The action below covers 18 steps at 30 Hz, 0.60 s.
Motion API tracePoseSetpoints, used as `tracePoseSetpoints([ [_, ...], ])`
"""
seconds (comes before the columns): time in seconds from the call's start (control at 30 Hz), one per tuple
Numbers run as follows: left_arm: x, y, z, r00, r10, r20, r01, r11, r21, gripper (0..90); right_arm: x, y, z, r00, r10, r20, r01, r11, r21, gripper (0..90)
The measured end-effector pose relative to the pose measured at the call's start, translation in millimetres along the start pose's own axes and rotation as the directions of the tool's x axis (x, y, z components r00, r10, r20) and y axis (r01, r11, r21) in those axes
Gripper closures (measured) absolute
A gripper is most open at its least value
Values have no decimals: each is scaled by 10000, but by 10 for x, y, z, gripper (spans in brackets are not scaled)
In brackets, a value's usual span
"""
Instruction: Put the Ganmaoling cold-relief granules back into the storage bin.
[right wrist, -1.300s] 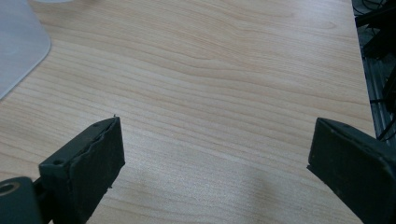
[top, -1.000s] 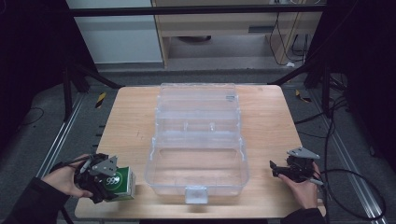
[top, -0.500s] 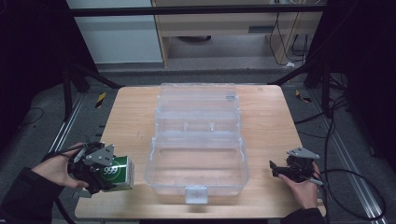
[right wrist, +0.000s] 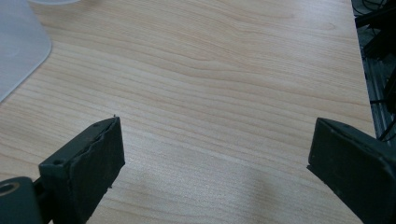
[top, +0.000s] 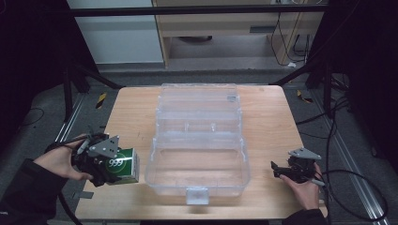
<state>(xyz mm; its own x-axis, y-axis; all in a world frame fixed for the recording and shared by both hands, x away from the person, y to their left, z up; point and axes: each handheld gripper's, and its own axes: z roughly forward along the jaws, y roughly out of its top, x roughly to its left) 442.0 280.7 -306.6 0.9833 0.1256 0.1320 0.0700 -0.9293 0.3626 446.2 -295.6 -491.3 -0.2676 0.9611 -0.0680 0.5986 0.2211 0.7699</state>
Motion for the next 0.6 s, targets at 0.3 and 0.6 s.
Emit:
tracePoseSetpoints([
  [0.3,56,174,-16,10000,58,-23,-58,9998,-186,148,-1,1,1,10000,20,-13,-20,10000,1,38],
  [0.6,109,337,29,9998,196,60,-194,9995,-231,149,-2,2,0,10000,14,0,-14,10000,10,38],
])
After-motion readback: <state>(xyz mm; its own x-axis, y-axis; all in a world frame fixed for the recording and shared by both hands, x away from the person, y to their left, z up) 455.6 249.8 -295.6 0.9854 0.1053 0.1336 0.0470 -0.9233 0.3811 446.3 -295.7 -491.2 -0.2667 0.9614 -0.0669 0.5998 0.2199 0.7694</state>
